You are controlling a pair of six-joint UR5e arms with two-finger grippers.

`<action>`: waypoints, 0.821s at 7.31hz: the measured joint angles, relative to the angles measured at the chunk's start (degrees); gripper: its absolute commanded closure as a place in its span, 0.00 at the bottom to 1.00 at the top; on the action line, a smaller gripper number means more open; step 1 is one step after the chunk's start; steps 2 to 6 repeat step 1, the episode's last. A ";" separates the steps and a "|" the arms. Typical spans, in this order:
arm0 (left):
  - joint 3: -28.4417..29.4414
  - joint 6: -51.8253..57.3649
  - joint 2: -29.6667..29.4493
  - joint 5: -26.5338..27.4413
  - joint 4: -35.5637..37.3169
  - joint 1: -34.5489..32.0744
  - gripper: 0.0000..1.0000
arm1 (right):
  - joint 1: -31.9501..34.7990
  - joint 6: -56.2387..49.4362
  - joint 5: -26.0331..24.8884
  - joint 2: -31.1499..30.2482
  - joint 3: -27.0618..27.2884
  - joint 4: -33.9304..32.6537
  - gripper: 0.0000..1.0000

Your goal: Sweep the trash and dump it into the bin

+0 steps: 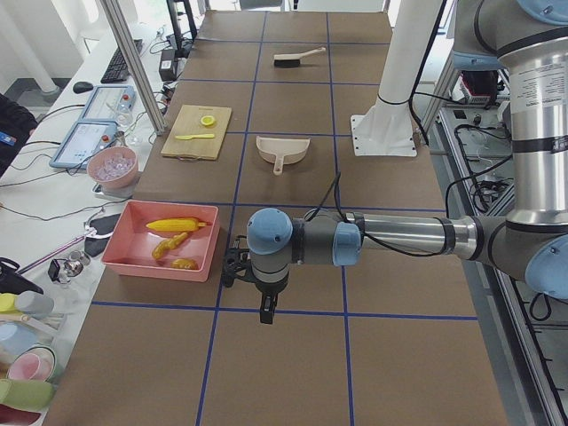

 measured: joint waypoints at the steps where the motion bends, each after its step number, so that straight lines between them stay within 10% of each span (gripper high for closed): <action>1: -0.11 -0.02 -0.03 0.00 0.01 0.01 0.02 | 0.00 -0.04 0.00 0.02 0.01 0.00 0.00; 6: -0.11 -0.02 -0.03 0.00 0.01 0.01 0.02 | 0.00 -0.04 0.00 0.02 0.01 0.00 0.00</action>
